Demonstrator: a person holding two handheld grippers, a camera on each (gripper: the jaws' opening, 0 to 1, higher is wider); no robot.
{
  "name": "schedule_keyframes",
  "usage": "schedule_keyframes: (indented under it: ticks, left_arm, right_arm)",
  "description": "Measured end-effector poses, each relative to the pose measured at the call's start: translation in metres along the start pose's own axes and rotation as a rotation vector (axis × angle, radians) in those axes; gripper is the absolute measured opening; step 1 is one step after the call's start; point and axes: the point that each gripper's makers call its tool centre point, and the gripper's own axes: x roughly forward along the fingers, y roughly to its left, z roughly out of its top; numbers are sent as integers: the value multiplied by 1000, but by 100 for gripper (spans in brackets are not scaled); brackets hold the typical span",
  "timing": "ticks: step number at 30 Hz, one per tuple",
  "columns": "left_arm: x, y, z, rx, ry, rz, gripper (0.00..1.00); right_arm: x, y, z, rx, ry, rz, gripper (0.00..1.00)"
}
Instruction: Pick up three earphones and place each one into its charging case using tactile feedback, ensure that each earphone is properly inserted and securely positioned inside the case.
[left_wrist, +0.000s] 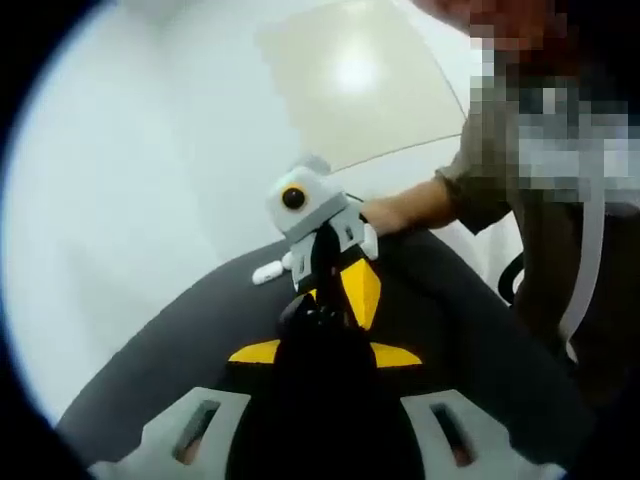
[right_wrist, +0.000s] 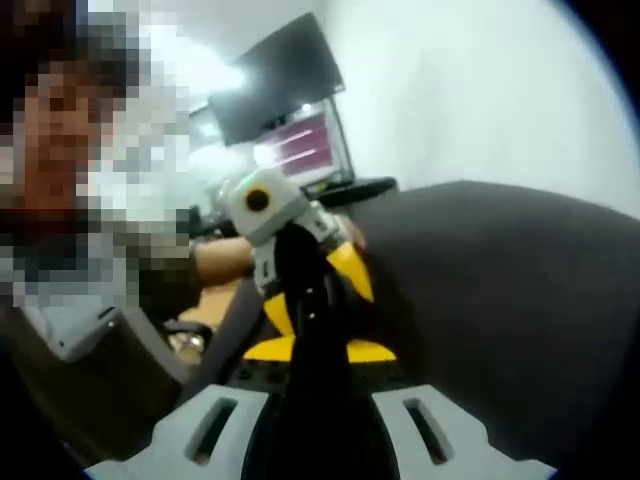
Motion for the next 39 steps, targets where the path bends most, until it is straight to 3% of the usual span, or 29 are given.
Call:
schedule_keyframes:
  ticks: [4, 5, 11, 20, 25, 29, 33, 39]
  left_arm:
    - [0, 0, 2, 46, -11, 9, 28]
    - [1, -1, 5, 62, -25, 0, 25]
    - [1, 3, 4, 32, -29, 0, 25]
    - [3, 3, 2, 62, -20, 11, 25]
    - [3, 6, -3, 17, 7, 22, 17]
    - [4, 7, -4, 39, 15, 33, 19]
    - [3, 14, 0, 123, 1, 90, 31]
    - [5, 16, 2, 167, -18, 94, 33]
  right_arm:
    - [-1, -4, 0, 44, 2, 7, 17]
    - [-2, -6, -1, 95, 1, -10, 17]
    - [0, -4, -1, 95, 0, 18, 17]
    - [1, -6, 0, 91, -11, 25, 18]
    - [-3, -12, 9, 42, -70, -7, 23]
    - [-5, -13, 12, 126, -83, 8, 22]
    - [-8, -25, 13, 353, -83, 1, 18]
    - [-6, -23, 12, 342, -85, -9, 18]
